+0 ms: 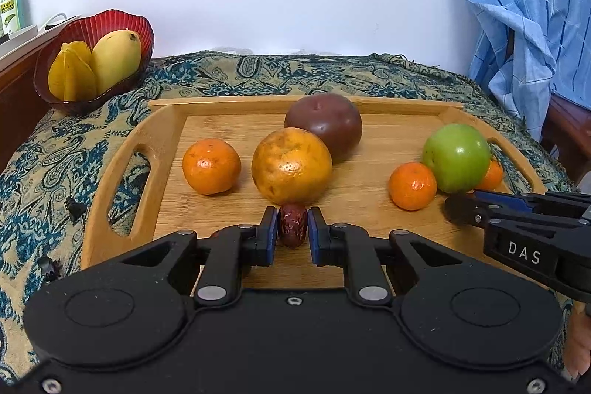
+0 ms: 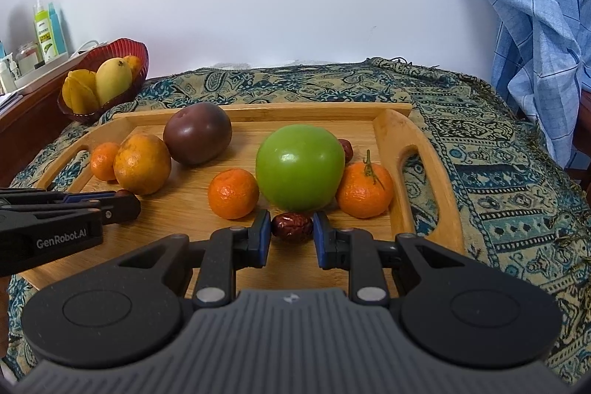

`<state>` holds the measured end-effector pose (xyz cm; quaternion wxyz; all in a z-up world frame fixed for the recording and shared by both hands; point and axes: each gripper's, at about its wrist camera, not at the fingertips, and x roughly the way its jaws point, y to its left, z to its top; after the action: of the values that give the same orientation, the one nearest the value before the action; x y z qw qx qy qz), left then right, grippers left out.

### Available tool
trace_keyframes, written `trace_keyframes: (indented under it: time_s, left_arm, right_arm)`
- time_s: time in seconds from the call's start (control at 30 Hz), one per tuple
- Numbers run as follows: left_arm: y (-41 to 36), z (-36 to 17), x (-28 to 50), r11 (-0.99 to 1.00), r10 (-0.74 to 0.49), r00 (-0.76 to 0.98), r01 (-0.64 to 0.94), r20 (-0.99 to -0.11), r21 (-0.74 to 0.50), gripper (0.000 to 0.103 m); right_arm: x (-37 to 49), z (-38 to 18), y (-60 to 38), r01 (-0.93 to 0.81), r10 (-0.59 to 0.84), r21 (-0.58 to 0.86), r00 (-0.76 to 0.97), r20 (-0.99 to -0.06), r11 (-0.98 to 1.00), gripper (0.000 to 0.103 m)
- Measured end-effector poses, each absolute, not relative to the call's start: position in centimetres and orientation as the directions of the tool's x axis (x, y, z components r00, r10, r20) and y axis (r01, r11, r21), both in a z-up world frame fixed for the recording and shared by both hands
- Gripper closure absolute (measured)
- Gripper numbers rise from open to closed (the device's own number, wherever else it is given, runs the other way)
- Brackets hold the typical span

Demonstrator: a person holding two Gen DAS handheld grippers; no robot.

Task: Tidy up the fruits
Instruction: 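Lower and open both grippers to release the two dates on the tray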

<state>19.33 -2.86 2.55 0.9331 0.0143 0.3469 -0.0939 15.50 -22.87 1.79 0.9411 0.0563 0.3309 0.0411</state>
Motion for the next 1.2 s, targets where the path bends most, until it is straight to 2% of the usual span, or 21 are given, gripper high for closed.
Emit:
trace_keyframes:
  time_s: [0.5,0.63,0.73,0.83,0.93,1.07,1.2]
  left_arm:
    - [-3.2,2.2,19.6,0.984,-0.142,0.724,0.179,-0.675,-0.015,0.086]
    - [-3.3,2.3,19.5,0.983,-0.141,0.721,0.182,-0.678,-0.01,0.085]
    - [-3.3,2.3,19.5,0.983,-0.144,0.717,0.182,-0.682,-0.017,0.079]
    - [-3.4,2.3,19.5,0.983,-0.142,0.714,0.181,-0.686,-0.015,0.074]
    - [-3.4,2.4,19.3,0.984,-0.136,0.712,0.178,-0.689,-0.01,0.067]
    - [-3.4,2.7,19.0,0.985,-0.132,0.717,0.171,-0.684,-0.011,0.052]
    - [-3.4,3.2,18.5,0.986,-0.124,0.727,0.167,-0.676,-0.001,0.045]
  right_arm:
    - [15.8,1.6,-22.6,-0.038,0.113,0.132,0.772,-0.626,0.99,0.072]
    - [15.8,1.7,-22.8,-0.038,0.121,0.145,0.774,-0.622,0.989,0.068]
    - [15.6,1.8,-22.9,-0.04,0.123,0.147,0.779,-0.614,0.988,0.068]
    - [15.4,2.0,-23.1,-0.041,0.123,0.147,0.784,-0.608,0.988,0.053]
    - [15.2,2.0,-23.2,-0.034,0.119,0.149,0.783,-0.61,0.988,0.051]
    - [14.9,2.2,-23.5,-0.031,0.115,0.148,0.788,-0.605,0.989,0.042]
    - [14.5,2.5,-23.9,-0.033,0.119,0.154,0.794,-0.596,0.988,0.033]
